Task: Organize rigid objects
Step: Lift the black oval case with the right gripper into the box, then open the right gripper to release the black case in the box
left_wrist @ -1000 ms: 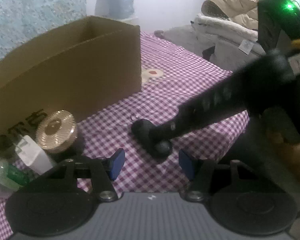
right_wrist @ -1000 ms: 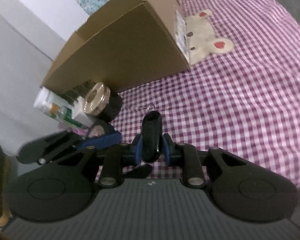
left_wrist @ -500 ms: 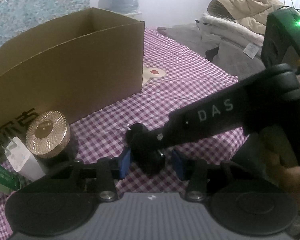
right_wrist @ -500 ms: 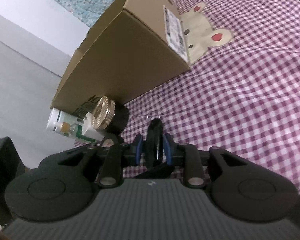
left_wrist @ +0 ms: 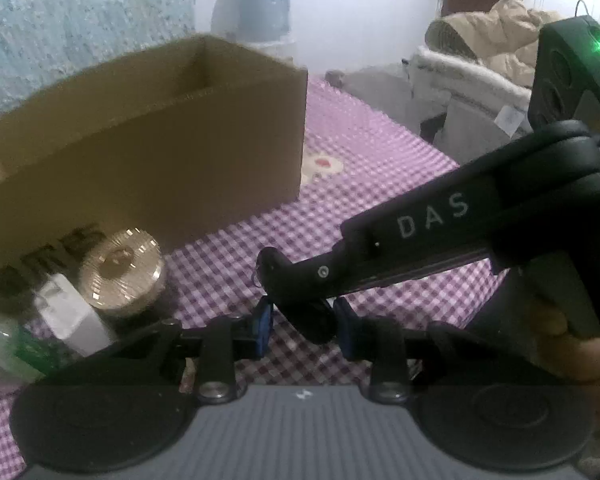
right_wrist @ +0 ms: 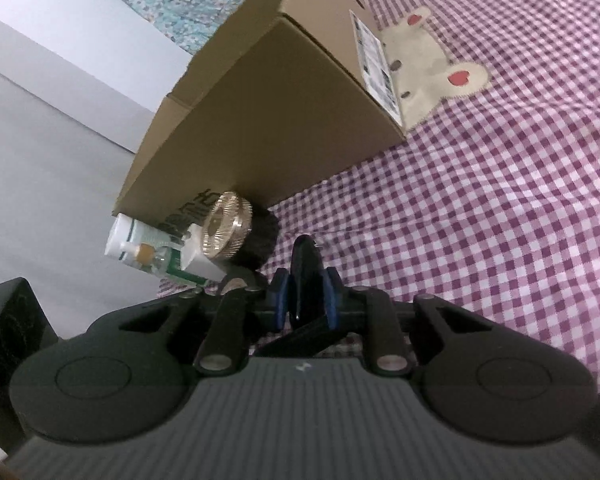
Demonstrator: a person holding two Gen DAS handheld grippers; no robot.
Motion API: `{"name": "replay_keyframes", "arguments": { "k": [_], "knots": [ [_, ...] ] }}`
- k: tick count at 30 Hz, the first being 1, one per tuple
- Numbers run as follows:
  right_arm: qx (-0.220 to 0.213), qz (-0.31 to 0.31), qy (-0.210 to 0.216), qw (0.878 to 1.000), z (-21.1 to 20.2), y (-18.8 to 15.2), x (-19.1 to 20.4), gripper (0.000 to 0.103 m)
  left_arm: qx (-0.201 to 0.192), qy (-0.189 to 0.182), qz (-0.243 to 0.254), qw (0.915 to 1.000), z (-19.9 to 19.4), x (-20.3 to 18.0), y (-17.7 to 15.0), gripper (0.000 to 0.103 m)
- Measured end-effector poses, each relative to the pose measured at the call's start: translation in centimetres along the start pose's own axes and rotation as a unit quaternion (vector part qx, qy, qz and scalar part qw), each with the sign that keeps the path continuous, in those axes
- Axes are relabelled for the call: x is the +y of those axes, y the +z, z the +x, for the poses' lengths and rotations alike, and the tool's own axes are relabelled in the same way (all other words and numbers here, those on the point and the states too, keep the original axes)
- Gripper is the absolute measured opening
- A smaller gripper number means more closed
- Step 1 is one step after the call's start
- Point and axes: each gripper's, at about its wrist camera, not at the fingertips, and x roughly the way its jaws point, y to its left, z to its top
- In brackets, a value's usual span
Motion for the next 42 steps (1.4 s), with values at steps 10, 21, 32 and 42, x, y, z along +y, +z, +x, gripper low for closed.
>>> {"name": "replay_keyframes", "arguments": {
  "k": [10, 21, 32, 42],
  "knots": [
    [-0.036, -0.100, 0.028, 0.994, -0.9, 3.6, 9.0, 0.018, -0.080, 0.047, -0.007, 0.9957, -7.0, 3.8, 4.1, 0.034],
    [0.056, -0.114, 0.057, 0.990, 10.3, 14.7, 15.9, 0.017, 0.008, 0.109, -0.059, 0.9923, -4.0, 13.9, 11.6, 0.034],
    [0.164, 0.027, 0.056, 0.984, 21.1, 18.6, 12.7, 0.018, 0.110, 0.173, -0.066, 0.9764, 2.7, 18.1, 12.5, 0.038],
    [0.155, 0.040, 0.074, 0.984, 19.4, 18.4, 12.3, 0.025, 0.092, 0.166, -0.055, 0.9802, 0.8, 16.6, 12.3, 0.039]
  ]
}}
